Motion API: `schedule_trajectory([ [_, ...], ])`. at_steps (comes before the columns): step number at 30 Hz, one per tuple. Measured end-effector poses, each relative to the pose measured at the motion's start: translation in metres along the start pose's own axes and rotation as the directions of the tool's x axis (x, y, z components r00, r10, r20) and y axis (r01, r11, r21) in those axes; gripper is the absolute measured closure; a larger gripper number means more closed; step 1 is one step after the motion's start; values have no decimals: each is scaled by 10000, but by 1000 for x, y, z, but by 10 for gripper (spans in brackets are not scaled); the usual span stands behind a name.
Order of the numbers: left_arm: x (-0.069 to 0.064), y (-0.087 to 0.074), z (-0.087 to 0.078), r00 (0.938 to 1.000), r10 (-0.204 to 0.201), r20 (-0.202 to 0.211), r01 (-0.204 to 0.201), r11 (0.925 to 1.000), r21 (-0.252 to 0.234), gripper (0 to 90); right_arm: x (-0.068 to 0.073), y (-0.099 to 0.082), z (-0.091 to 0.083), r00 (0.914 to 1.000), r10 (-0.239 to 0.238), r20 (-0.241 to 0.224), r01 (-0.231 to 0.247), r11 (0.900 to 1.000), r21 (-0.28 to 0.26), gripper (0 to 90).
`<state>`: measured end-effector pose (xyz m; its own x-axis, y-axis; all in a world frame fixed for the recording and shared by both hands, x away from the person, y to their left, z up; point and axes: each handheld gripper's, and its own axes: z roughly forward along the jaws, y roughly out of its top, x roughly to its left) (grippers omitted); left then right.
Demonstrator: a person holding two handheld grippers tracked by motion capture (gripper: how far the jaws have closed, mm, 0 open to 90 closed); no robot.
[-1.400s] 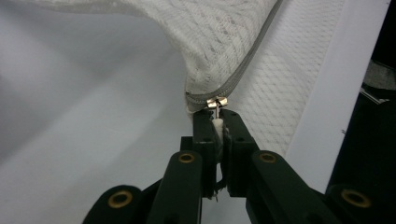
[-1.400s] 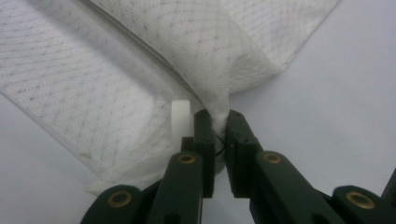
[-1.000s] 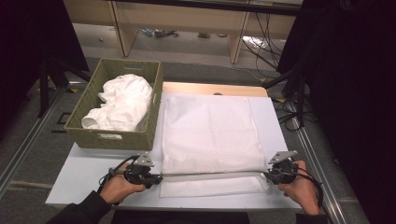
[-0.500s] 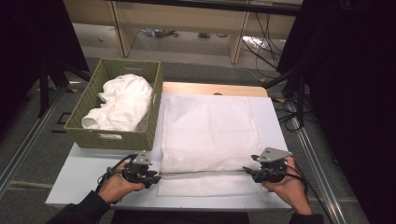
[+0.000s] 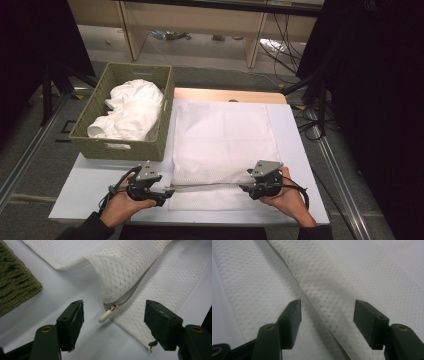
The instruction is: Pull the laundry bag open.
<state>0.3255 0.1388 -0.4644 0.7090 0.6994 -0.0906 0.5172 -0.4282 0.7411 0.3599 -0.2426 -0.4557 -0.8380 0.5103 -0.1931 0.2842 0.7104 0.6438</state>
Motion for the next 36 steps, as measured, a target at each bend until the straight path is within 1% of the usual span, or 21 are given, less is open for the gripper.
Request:
schedule_trajectory([
  [1, 0, 0, -1, 10000, 58, 24, -58, 10000, -26, 318, 1, 1, 3, 9999, 142, -98, -141, 9999, 71, 394],
  [2, -1, 0, -2, 10000, 7, -10, -7, 10000, -95, 316, 1, 2, 5, 9999, -103, 70, 103, 9999, 60, 386],
  [8, -3, -1, -5, 9999, 113, 35, -112, 9996, -263, 303, 4, 9, 18, 9996, -255, -155, 259, 9993, 261, 359],
  [10, -3, -1, -5, 9993, 351, 86, -348, 9989, -301, 302, 7, 12, 25, 9998, -175, -97, 181, 9979, 628, 353],
  [12, -2, -1, -5, 9998, 188, -64, -189, 9995, -254, 302, 7, 13, 29, 10000, -23, -66, 28, 9962, 868, 359],
  [16, -2, -2, -4, 9999, 135, 74, -133, 9996, -243, 301, 4, 17, 35, 9999, -75, 143, 59, 9936, 1131, 421],
  [18, -1, -1, -4, 9990, 431, 114, -430, 9990, -80, 299, 0, 20, 36, 9995, -222, 230, 191, 9919, 1256, 447],
  [19, -2, -1, -2, 9994, 297, 169, -296, 9995, -96, 299, -2, 20, 38, 9988, -432, 234, 397, 9906, 1311, 485],
  [20, -2, -1, -2, 9988, 479, 138, -478, 9988, -59, 300, -1, 22, 38, 9979, -484, 436, 417, 9888, 1433, 511],
  [21, -2, -1, -2, 9982, 584, 116, -584, 9983, 0, 300, -5, 23, 40, 9955, -886, 327, 830, 9861, 1439, 566],
  [22, -2, -1, -2, 9982, 584, 116, -584, 9983, 0, 300, -4, 23, 39, 9988, -344, 335, 291, 9886, 1479, 611],
  [23, 0, -1, -2, 9980, 637, 35, -637, 9980, 48, 300, -6, 24, 40, 9990, -284, 353, 234, 9905, 1357, 658],
  [24, -1, -1, -1, 9992, 389, 101, -389, 9992, 2, 301, -7, 25, 41, 9984, -460, 342, 413, 9911, 1262, 702],
  [26, 1, 0, -2, 9981, 594, 141, -594, 9982, -10, 302, -9, 27, 41, 9975, -575, 419, 516, 9901, 1307, 781],
  [28, -1, -1, -1, 9991, 421, 102, -419, 9990, -144, 302, -13, 29, 41, 9970, -601, 488, 537, 9910, 1229, 847],
  [29, 0, 0, -2, 9985, 537, 85, -537, 9985, -54, 303, -13, 31, 40, 9969, -576, 529, 507, 9911, 1230, 869],
  [30, -1, 0, -2, 9994, 340, 121, -338, 9994, -102, 303, -14, 32, 39, 9939, -896, 642, 815, 9895, 1194, 876],
  [31, -1, 0, -1, 9995, 286, 129, -284, 9995, -170, 303, -16, 34, 38, 9943, -818, 679, 740, 9912, 1101, 878],
  [33, 0, 0, -2, 9986, 530, 70, -530, 9986, -90, 304, -19, 35, 37, 9940, -721, 823, 642, 9933, 958, 877],
  [35, -1, 0, -2, 9993, 353, 115, -351, 9993, -159, 303, -19, 33, 38, 9976, -370, 586, 303, 9933, 1116, 849],
  [36, -1, 0, -2, 9994, 313, 126, -311, 9993, -209, 303, -19, 32, 40, 9972, -571, 476, 513, 9920, 1149, 828],
])
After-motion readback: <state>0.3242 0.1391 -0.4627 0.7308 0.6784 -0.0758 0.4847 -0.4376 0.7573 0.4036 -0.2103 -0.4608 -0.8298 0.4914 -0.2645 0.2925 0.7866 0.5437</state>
